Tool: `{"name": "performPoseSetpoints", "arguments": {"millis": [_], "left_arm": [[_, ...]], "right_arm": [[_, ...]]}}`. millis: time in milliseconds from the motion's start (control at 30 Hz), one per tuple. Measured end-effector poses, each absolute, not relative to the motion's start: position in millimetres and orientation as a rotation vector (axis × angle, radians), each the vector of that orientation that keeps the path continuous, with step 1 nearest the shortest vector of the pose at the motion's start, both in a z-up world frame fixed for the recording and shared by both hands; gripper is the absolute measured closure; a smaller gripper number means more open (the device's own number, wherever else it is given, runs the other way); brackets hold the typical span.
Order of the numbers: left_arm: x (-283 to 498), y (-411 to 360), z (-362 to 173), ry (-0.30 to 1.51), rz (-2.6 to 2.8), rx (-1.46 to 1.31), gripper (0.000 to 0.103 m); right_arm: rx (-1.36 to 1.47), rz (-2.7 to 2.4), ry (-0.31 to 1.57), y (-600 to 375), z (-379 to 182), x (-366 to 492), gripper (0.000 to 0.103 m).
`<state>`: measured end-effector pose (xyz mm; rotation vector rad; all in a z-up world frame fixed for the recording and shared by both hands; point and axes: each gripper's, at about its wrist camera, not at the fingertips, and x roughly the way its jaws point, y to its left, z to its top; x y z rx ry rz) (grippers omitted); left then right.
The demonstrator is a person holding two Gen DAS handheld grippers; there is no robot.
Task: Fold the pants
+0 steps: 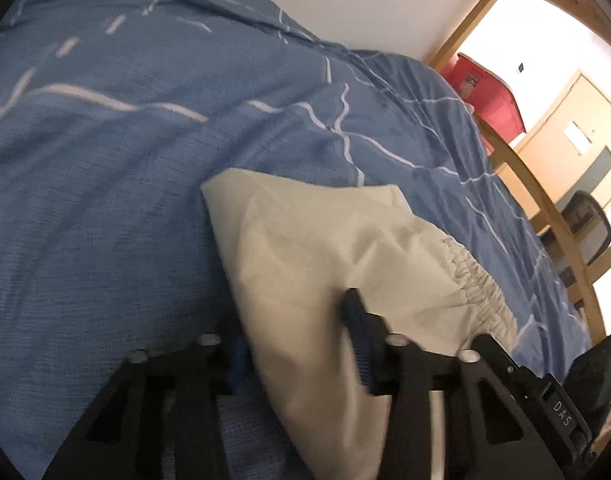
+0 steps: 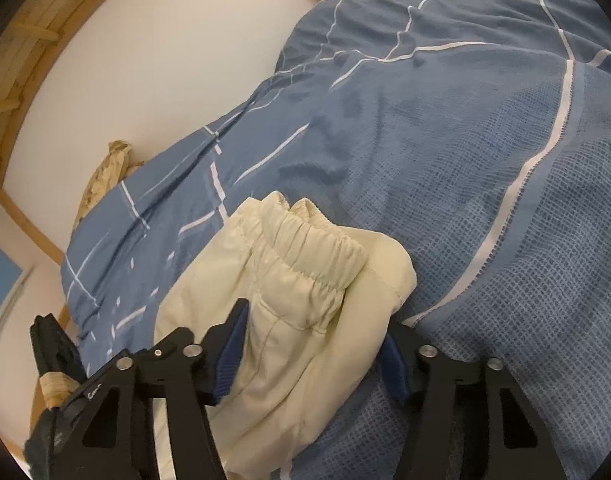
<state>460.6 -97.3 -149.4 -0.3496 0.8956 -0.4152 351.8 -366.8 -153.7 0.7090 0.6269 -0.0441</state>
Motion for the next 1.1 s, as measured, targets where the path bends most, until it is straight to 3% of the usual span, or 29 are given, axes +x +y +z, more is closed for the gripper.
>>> {"name": "performPoseSetpoints", "arguments": {"millis": [67, 167, 267, 367, 467, 500, 567, 867, 1100], "left_arm": [[457, -96, -142, 0.861, -0.421, -0.353, 0.084], [454, -97, -136, 0.826, -0.444, -0.359, 0.090], [458, -100, -141, 0.854, -0.444, -0.347, 0.090], [465, -101, -152, 0.907, -0.435, -0.359, 0.072], [463, -108, -154, 0.905, -0.432, -0.318, 0.070], [463, -108, -155, 0.900, -0.426, -0.314, 0.071], [460, -107, -152, 0.877, -0.446, -0.331, 0.090], [429, -122, -113, 0.717, -0.397, -0.162, 0.095], [397, -105, -66, 0.655, -0.376, -0.114, 0.095]], "right_arm": [[0.713, -0.031, 0.625, -366, -154, 351, 0.060], [0.695, -0.031, 0.611, -364, -150, 348, 0.067], [0.650, -0.047, 0.608, -359, -146, 346, 0.070], [0.655, -0.047, 0.625, -360, -148, 349, 0.070], [0.715, -0.043, 0.647, -368, -156, 351, 0.069], [0.729, -0.038, 0.645, -369, -157, 351, 0.067], [0.738, -0.035, 0.645, -370, -159, 352, 0.067], [0.575, -0.041, 0.596, -352, -135, 342, 0.077], [0.413, -0.021, 0.541, -327, -83, 317, 0.079]]}}
